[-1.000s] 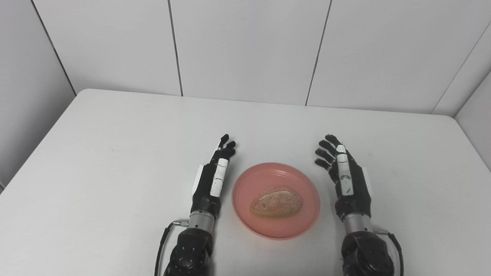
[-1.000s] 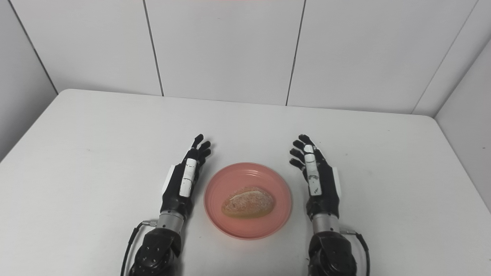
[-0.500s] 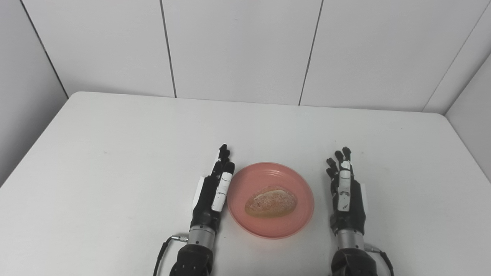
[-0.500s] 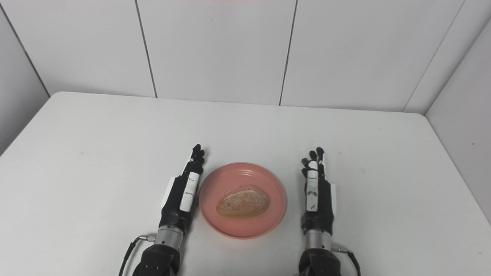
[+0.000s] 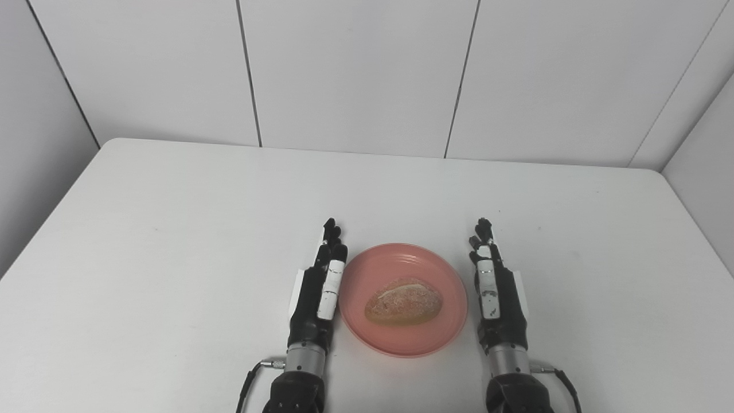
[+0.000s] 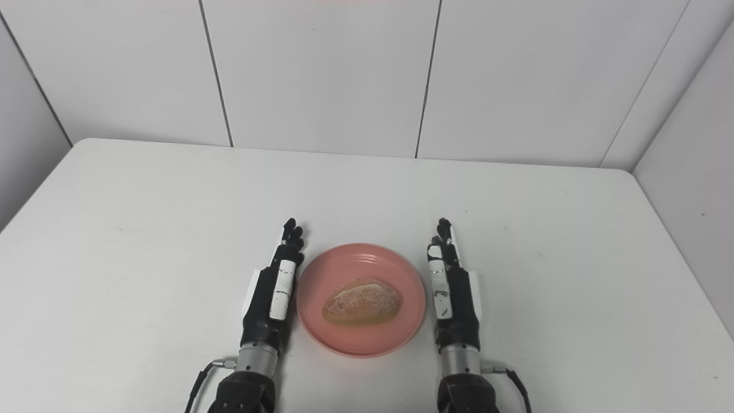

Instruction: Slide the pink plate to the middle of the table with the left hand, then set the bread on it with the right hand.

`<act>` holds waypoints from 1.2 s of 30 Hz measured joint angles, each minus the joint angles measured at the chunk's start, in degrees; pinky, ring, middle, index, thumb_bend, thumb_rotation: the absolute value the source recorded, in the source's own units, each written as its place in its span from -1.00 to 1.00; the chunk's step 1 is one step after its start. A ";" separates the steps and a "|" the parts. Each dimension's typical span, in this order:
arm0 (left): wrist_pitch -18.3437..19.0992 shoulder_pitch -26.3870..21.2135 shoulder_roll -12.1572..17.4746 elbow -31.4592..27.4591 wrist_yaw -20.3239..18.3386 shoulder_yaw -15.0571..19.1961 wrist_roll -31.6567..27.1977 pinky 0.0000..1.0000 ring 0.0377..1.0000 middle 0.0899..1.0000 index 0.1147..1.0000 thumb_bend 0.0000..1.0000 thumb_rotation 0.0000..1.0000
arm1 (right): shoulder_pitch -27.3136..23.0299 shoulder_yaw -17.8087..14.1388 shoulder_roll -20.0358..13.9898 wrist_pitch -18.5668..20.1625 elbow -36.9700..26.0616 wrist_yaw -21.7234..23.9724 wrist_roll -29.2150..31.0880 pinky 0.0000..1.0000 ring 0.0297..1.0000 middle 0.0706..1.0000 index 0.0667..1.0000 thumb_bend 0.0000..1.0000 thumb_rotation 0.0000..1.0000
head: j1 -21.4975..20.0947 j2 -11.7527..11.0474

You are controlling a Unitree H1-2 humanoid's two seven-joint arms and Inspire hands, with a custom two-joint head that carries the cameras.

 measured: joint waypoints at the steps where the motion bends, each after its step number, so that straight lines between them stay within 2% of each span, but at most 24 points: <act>1: -0.49 -0.03 0.00 0.15 0.01 0.01 0.00 1.00 1.00 1.00 1.00 0.45 1.00 | 0.05 0.18 -0.13 0.04 -0.01 0.22 0.00 1.00 0.96 0.95 0.91 0.76 1.00 | 0.00 0.00; 9: -1.12 -0.70 -0.02 0.94 1.28 0.69 0.00 1.00 1.00 1.00 1.00 0.49 1.00 | 0.52 0.95 -0.68 0.70 -0.48 1.01 0.02 1.00 0.96 0.95 0.90 0.79 1.00 | 0.70 0.09; 13: -1.73 -0.91 -0.04 1.23 1.84 1.13 0.00 1.00 1.00 1.00 1.00 0.48 1.00 | 0.69 1.18 -0.66 0.72 -0.59 1.01 0.12 1.00 0.97 0.97 0.93 0.71 1.00 | 0.70 0.09; 36: -2.29 -0.99 -0.05 1.42 2.47 1.05 1.78 1.00 1.00 1.00 1.00 0.52 1.00 | 0.72 0.89 -0.43 0.72 -0.55 0.84 1.38 1.00 0.96 0.98 0.96 0.80 1.00 | 0.70 0.09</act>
